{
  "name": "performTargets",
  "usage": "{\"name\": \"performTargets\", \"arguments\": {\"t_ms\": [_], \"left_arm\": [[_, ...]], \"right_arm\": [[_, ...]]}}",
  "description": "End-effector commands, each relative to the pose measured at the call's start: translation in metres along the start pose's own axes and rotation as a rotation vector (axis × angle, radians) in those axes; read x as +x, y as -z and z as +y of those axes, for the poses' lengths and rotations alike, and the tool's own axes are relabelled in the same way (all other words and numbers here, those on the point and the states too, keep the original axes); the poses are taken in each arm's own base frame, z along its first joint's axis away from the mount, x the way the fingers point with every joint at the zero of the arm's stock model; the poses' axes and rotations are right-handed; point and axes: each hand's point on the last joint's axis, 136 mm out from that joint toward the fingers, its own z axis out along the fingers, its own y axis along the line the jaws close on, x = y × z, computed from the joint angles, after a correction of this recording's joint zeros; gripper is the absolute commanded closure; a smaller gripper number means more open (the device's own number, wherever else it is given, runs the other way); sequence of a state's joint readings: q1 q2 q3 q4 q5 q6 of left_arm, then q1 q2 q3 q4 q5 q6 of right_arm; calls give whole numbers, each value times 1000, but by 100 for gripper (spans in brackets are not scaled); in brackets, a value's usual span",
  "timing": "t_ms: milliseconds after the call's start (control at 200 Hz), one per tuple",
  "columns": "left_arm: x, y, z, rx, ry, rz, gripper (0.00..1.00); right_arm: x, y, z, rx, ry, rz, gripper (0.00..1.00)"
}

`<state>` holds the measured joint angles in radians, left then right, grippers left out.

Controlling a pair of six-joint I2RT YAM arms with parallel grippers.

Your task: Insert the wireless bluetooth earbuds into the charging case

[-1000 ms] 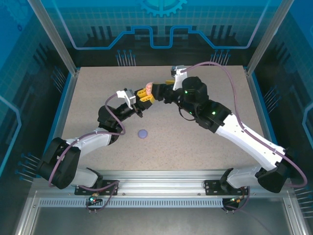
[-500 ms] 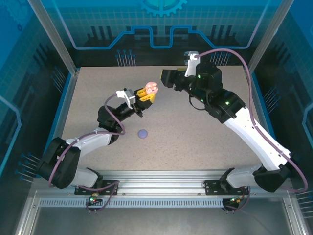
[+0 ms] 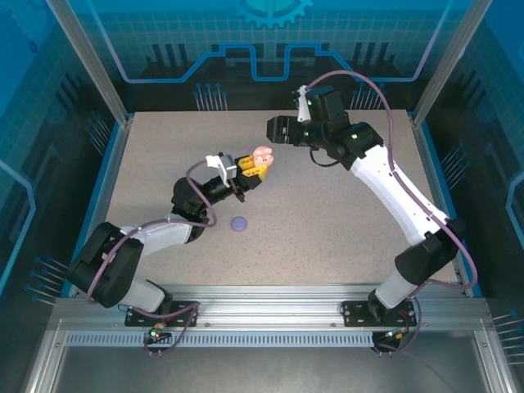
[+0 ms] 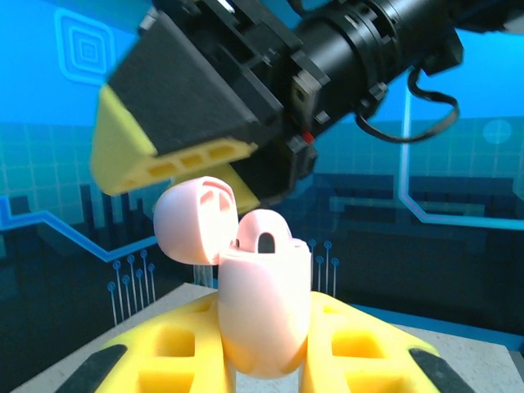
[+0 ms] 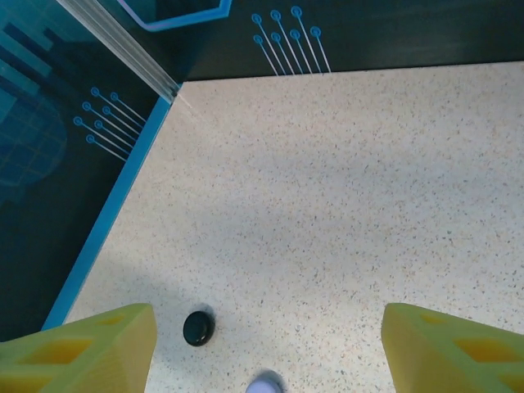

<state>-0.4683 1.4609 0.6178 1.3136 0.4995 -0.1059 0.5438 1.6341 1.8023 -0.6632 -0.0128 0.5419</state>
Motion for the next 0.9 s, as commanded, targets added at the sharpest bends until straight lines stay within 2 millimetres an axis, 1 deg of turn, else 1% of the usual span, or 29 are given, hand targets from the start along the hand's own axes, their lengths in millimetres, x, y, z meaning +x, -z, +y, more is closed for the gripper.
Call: {"name": "performTargets", "arguments": {"t_ms": [0, 55, 270, 365, 490, 630, 895], "left_arm": [[11, -1, -13, 53, 20, 16, 100], [16, -3, -15, 60, 25, 25, 100], [25, -4, -15, 62, 33, 40, 100], [28, -4, -14, 59, 33, 44, 100], [29, -4, -14, 59, 31, 45, 100], [27, -4, -14, 58, 21, 41, 100], [25, -6, -12, 53, 6, 33, 100]], "right_arm": [[5, -1, 2, -21, -10, 83, 30], [7, -7, 3, -27, -7, 111, 33], [10, -22, 9, -53, -11, 179, 53], [12, -25, 11, -64, -13, 193, 61], [15, -27, 15, -73, -9, 206, 69], [20, -28, 18, -73, 2, 221, 73], [37, -21, 23, -69, 25, 249, 75]]}}
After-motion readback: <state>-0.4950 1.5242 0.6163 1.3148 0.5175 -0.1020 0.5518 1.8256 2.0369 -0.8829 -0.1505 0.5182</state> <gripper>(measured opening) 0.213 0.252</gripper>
